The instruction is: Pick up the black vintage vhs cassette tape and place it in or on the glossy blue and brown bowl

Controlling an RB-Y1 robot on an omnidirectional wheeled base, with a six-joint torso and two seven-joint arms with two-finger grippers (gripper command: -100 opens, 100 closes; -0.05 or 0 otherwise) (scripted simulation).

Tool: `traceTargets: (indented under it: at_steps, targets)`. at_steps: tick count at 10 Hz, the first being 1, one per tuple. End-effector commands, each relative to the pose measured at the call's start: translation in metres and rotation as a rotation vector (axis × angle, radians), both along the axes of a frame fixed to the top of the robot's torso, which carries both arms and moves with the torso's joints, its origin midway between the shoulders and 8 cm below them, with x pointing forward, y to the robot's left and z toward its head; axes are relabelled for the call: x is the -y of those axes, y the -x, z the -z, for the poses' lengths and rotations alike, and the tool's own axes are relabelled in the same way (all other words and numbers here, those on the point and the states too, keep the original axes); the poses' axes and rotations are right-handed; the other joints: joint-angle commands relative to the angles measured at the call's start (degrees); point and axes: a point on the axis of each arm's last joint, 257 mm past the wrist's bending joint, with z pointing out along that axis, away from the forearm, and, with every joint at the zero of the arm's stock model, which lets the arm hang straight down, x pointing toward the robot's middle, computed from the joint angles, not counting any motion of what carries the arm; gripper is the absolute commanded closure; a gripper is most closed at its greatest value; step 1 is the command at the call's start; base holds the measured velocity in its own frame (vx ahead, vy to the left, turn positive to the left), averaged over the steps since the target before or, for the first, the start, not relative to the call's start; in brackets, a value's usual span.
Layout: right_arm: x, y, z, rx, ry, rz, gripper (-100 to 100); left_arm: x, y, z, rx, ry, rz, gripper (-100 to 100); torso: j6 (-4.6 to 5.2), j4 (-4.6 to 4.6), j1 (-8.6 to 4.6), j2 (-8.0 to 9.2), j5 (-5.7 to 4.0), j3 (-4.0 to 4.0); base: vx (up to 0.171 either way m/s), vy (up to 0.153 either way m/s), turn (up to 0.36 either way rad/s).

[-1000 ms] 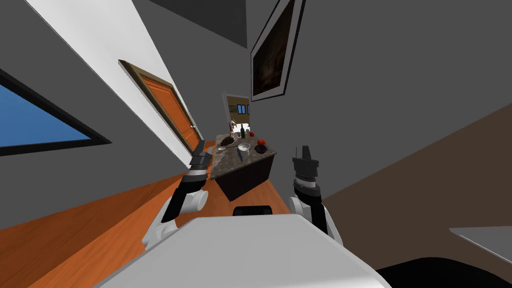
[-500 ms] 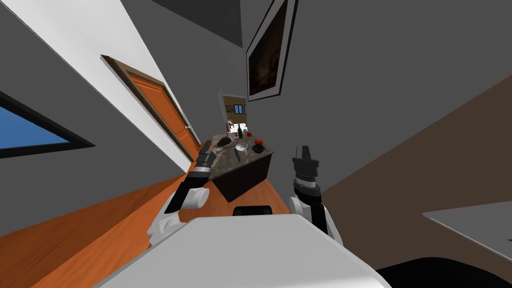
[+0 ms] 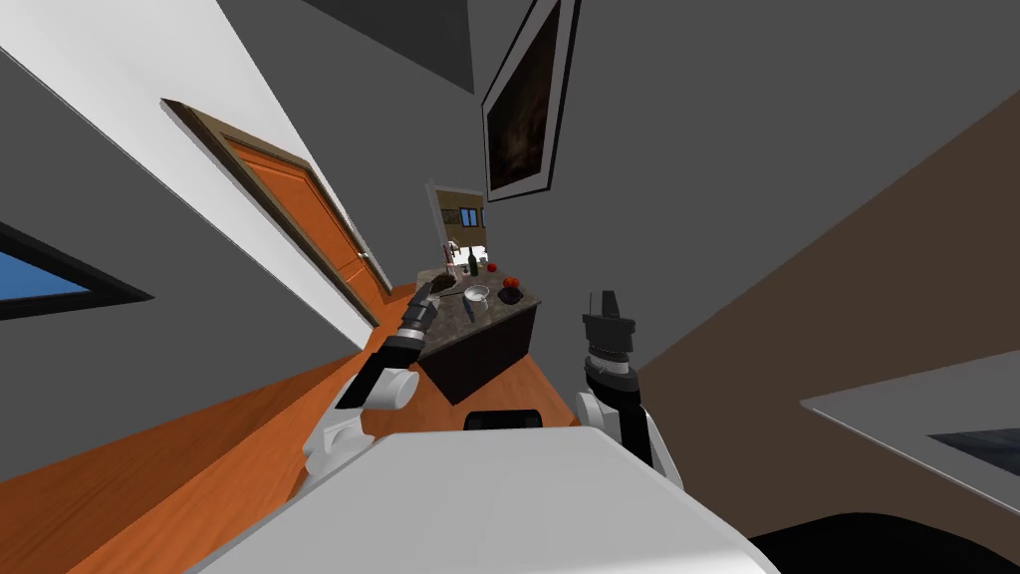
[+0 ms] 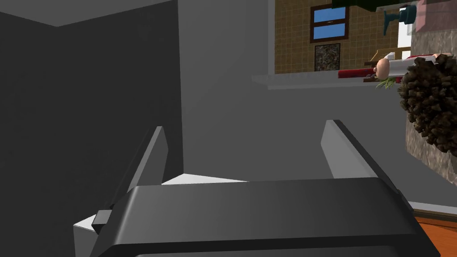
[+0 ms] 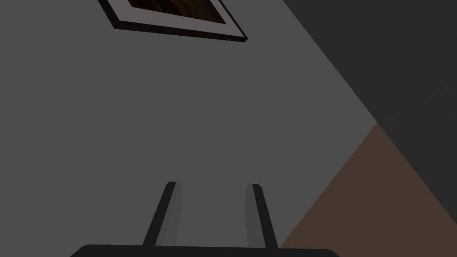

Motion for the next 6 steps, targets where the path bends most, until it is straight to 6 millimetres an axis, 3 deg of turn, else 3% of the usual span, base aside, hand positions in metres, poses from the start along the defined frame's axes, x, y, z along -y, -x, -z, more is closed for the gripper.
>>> traceTargets:
  at_steps: [1,6]
  targets:
    - [0.000,0.000,0.000,0.000,0.000,0.000,0,0.006,-0.009,0.007,-0.040,-0.001,0.025,-100,0.00,0.00,0.00,0.00,0.00,0.00,-0.010,-0.009,-0.153]
    - [0.000,0.000,0.000,0.000,0.000,0.000,0,0.012,-0.021,0.031,-0.147,-0.008,0.046,-100,0.01,0.00,0.00,0.01,0.00,0.00,-0.009,-0.004,-0.059]
